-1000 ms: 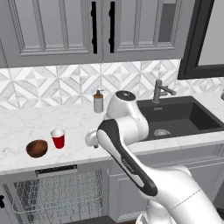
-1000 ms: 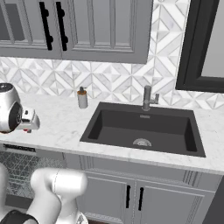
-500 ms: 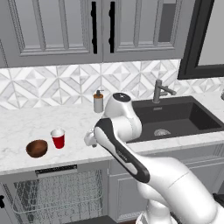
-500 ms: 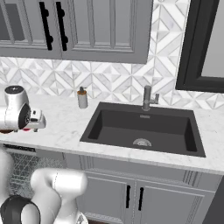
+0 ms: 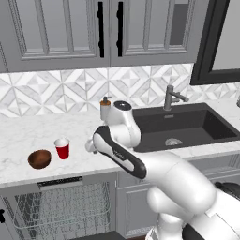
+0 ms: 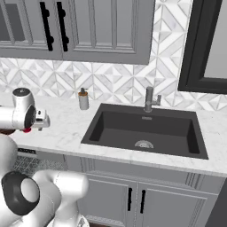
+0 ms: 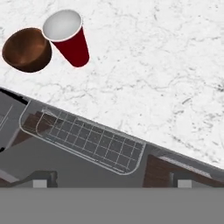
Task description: Pick up the cup and bowl from the counter, place them in the dishwasher, and close the dishwasher door.
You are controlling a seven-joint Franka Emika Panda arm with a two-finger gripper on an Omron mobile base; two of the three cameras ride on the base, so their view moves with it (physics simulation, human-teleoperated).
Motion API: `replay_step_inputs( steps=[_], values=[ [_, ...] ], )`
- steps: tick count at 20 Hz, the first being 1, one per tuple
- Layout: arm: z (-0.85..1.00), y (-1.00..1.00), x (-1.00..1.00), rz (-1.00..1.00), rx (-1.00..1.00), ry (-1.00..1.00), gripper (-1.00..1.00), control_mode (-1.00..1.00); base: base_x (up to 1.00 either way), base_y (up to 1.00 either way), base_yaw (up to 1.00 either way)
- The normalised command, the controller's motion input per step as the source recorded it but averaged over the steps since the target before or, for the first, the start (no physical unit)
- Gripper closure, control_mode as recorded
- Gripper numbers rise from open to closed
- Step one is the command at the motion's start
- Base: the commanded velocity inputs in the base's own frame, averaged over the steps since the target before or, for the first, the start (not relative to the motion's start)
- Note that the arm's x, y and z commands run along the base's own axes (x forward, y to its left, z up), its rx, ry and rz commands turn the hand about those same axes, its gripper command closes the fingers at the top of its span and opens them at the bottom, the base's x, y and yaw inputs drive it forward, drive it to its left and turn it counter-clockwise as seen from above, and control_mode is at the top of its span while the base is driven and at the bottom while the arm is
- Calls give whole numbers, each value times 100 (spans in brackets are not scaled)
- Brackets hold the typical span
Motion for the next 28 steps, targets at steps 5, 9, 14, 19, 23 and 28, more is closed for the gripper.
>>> replay_step_inputs(
  steps=[5,9,14,19,23,28],
  values=[
    [-5,32,44,0,-1,0,-100,-100,0,0,0],
    [-1,42,34,0,0,0,-100,-100,0,0,0],
    [-8,38,33,0,0,0,-100,-100,0,0,0],
    [-24,45,29,0,0,0,-100,-100,0,0,0],
    [-7,30,35,0,0,0,-100,-100,0,0,0],
    [0,11,38,0,0,0,-100,-100,0,0,0]
  ],
)
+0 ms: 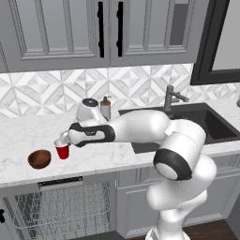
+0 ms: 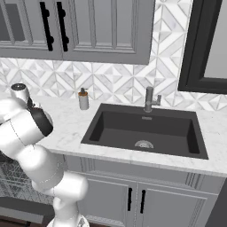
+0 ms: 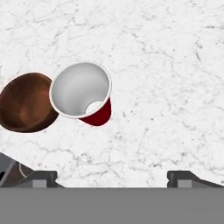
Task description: Pick up the cup and bowl from the counter, place them in the dishwasher, and close the dishwasher door.
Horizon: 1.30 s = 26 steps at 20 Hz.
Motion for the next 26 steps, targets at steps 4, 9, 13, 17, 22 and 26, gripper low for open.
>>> replay_step_inputs(
  steps=[4,9,13,17,22,26],
  values=[
    [-10,18,29,-2,0,0,-100,-100,0,0,0],
    [-14,28,20,-2,0,0,-100,-100,0,0,0],
    [-11,33,23,-3,0,0,-100,-100,0,0,0],
    [-6,7,25,-3,0,0,-100,-100,0,0,0],
    [-9,0,4,-3,0,1,-100,-100,0,0,0],
    [-32,1,1,-4,0,4,-100,-100,0,0,0]
  ],
)
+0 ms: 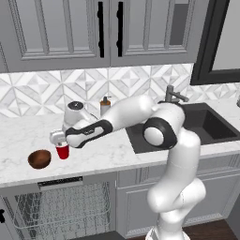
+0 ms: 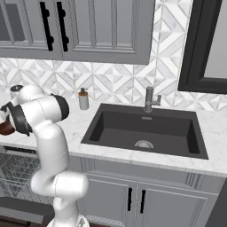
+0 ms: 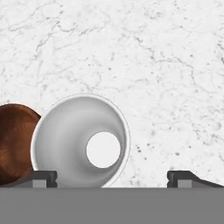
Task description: Pick up the cup and bowl from the counter, place them in the dishwasher, and close the dishwasher door.
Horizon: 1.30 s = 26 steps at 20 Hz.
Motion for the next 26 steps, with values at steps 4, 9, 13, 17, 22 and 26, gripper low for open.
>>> replay_step_inputs(
  steps=[4,9,13,17,22,26],
  values=[
    [-32,0,0,-3,0,4,-100,-100,0,0,0],
    [-36,0,3,-3,0,1,-100,-100,0,0,0],
    [-15,-1,4,-3,0,0,-100,-100,0,0,0],
    [-1,-15,0,-8,1,2,-100,-100,0,0,0],
    [-25,0,15,-9,0,3,-100,-100,0,0,0],
    [-57,0,2,-10,0,17,100,-100,0,0,0]
  ],
)
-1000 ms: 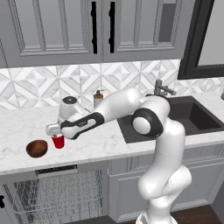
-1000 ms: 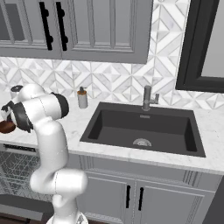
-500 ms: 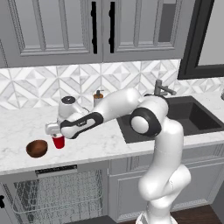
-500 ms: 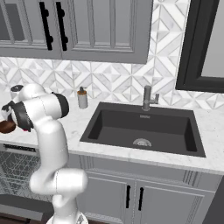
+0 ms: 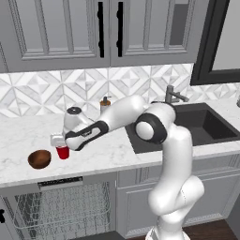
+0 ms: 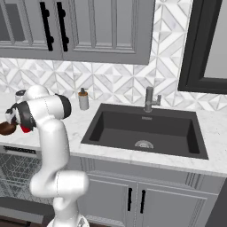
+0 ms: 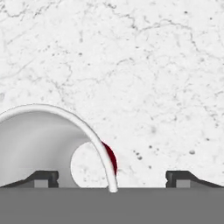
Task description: Pick up the cup and bowl from the counter, place them in the dishwasher, and close the dishwasher door.
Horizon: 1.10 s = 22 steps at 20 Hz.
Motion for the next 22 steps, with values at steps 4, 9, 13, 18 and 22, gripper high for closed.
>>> replay_step_inputs(
  steps=[4,9,13,18,22],
  values=[
    [-19,0,0,-3,0,5,100,-100,0,0,0],
    [0,-9,-19,-2,0,0,100,-100,0,0,0],
    [0,-52,-51,-16,3,0,100,-100,0,0,0],
    [-4,-100,-82,-23,12,-2,100,-100,0,0,0],
    [12,-59,-100,-5,20,-20,100,-100,0,0,0]
  ],
)
